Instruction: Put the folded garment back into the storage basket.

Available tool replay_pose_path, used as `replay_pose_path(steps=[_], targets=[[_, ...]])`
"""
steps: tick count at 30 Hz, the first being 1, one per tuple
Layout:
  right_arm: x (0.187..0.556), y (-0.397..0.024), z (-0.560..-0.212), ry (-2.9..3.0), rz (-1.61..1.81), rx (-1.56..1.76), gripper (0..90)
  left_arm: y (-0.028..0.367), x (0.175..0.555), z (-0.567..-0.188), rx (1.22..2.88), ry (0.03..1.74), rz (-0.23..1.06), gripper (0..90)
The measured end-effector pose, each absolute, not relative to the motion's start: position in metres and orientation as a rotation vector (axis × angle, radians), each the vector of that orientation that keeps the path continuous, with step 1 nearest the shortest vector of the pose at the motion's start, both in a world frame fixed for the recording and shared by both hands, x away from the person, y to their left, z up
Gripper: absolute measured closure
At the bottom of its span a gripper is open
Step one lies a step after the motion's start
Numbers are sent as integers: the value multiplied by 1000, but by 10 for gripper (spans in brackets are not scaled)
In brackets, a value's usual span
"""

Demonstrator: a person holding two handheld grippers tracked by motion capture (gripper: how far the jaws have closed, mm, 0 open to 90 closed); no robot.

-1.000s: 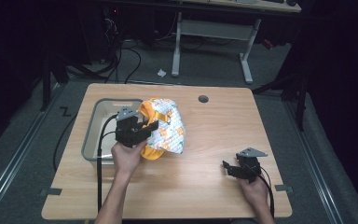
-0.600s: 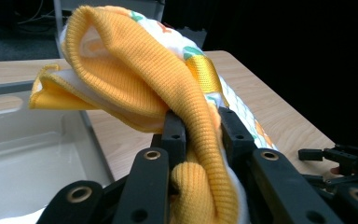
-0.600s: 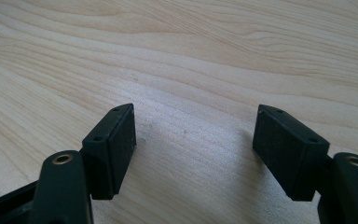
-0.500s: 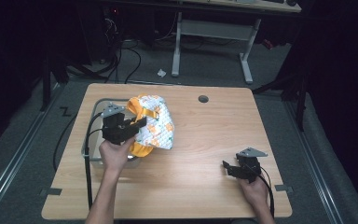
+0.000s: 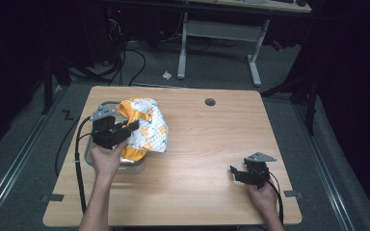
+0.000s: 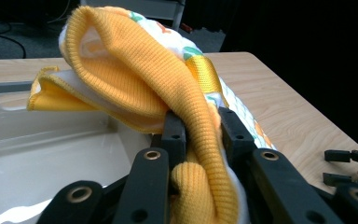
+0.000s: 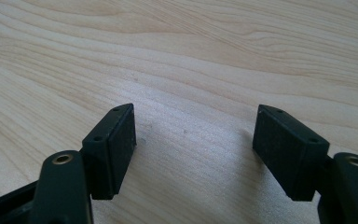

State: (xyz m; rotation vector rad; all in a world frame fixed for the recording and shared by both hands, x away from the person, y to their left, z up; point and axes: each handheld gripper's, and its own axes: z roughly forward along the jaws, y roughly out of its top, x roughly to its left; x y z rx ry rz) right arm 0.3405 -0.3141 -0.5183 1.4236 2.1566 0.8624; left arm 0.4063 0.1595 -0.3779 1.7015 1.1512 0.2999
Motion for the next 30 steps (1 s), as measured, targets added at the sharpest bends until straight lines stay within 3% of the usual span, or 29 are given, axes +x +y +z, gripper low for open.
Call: replay_pose_path(steps=[30], targets=[[341, -314, -518, 2157, 863, 1424, 303, 198, 419, -393, 1716, 1246, 299, 754]])
